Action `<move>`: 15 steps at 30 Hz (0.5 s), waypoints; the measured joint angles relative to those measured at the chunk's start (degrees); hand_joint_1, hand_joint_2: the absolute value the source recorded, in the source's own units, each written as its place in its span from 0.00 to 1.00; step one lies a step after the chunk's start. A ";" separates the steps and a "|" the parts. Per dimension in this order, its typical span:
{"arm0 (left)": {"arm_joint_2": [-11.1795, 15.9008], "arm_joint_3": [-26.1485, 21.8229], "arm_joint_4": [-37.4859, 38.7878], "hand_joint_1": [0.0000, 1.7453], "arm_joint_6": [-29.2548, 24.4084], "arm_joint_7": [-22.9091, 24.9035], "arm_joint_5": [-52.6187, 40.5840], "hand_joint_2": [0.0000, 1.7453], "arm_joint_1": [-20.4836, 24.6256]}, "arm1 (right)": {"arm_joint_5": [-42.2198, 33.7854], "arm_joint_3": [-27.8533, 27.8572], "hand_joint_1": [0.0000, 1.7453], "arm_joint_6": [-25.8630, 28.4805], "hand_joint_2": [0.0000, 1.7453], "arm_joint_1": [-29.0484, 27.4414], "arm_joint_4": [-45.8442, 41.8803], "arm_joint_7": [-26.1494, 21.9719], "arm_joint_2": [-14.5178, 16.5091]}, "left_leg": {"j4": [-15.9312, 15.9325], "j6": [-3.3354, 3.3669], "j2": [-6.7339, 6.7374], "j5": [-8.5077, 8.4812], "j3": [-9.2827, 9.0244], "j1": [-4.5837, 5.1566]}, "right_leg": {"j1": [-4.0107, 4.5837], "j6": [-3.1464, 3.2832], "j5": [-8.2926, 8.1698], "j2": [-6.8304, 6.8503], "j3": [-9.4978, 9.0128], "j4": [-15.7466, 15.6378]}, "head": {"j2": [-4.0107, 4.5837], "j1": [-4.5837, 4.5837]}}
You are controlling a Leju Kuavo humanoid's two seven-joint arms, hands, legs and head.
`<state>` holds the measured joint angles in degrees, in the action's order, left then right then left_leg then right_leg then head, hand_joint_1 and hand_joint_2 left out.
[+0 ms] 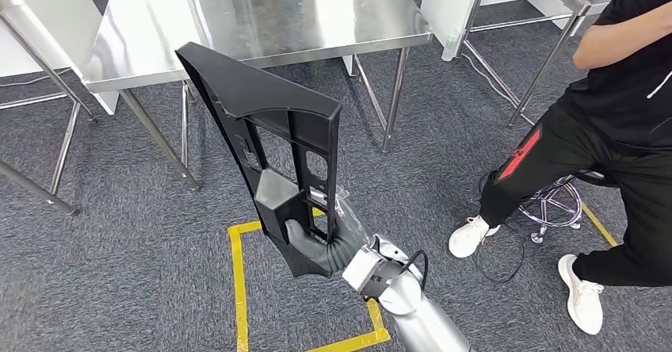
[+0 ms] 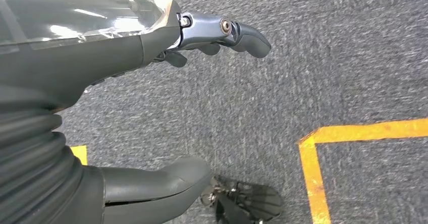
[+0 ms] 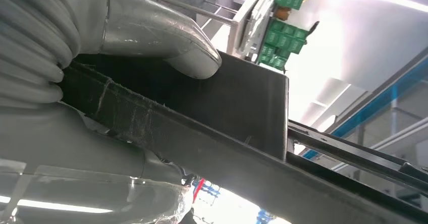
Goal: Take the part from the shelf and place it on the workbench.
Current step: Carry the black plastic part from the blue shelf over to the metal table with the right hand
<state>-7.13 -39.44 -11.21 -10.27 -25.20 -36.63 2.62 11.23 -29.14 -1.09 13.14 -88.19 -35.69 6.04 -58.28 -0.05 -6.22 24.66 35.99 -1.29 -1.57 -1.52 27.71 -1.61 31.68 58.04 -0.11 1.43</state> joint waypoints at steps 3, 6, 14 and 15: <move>-0.05 -0.03 0.00 0.00 0.01 -0.01 -0.04 1.00 0.20 | 0.78 0.02 1.00 0.75 1.00 0.34 0.05 0.70 0.18 | -7.59 -0.53 4.78 4.46 3.62 0.09 | 0.09 1.27 -0.15 1.41 -0.06 -0.20 | 0.00 -0.60; -0.09 -0.04 0.00 0.00 0.14 -0.11 -0.10 1.00 0.26 | 1.01 0.08 1.00 1.24 1.00 0.38 0.32 1.45 0.19 | -15.22 -0.65 6.03 7.12 7.09 0.02 | 0.58 1.54 -0.07 2.58 0.04 -0.17 | 0.00 -0.74; -0.15 -0.04 0.00 0.00 1.13 -0.86 -0.45 1.00 0.34 | 0.99 0.10 1.00 1.40 1.00 0.59 0.44 1.60 0.16 | -0.16 0.39 6.68 1.18 -1.27 0.78 | 1.83 1.22 0.29 3.19 0.28 0.13 | 0.00 -0.59; -0.19 -0.03 0.00 0.00 1.17 -0.89 -0.52 1.00 0.33 | 0.99 0.10 1.00 1.44 1.00 0.59 0.44 1.62 0.14 | -0.16 0.40 6.60 1.16 -1.27 0.97 | 1.87 1.18 0.29 3.21 0.27 0.11 | 0.00 -0.60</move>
<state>-7.32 -39.47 -11.21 -9.10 -26.09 -37.16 2.94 12.22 -29.03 0.35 13.73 -87.75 -34.06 6.18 -58.44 0.36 0.38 25.82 34.72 -0.33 0.30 -0.34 28.00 1.60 31.94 58.14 -0.11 0.83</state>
